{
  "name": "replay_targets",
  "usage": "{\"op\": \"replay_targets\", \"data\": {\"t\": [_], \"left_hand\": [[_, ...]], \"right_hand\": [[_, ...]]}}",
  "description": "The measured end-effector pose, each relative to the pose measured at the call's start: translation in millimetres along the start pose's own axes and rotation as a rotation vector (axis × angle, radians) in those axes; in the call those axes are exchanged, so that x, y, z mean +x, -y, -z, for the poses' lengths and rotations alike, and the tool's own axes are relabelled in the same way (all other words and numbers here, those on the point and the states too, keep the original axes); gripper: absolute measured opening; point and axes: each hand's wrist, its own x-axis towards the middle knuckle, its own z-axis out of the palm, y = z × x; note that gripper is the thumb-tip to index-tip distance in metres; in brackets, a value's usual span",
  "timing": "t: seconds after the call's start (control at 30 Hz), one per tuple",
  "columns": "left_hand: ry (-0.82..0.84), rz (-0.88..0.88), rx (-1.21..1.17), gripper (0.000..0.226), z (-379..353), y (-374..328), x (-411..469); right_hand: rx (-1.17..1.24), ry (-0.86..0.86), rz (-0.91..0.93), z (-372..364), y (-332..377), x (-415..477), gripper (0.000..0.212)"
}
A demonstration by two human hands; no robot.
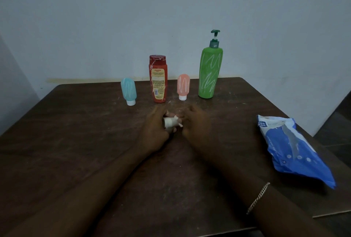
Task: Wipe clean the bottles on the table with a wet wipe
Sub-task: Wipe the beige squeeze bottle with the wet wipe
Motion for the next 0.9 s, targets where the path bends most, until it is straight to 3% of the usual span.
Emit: {"op": "replay_targets", "data": {"t": [0.17,0.3,0.6,0.9], "left_hand": [[-0.024,0.082,-0.035,0.039,3.5,-0.5,1.8],[-0.037,0.156,-0.134,0.036,7.9,-0.7,2.4],[-0.058,0.380,-0.576,0.033,8.6,0.4,7.3],[-0.031,0.558,-1.045,0.033,12.5,-13.5,5.0]], "right_hand": [[0.233,-0.161,-0.159,10.7,-20.9,0.4,0.017],[0.375,-0.109,-0.249,12.4,-31.9,1.3,0.017],[0.962,-0.101,-0.444,14.4,-38.6,4.7,0.017],[1.175,-0.132,-0.429,16.4,-29.0,2.4,0.013]]}}
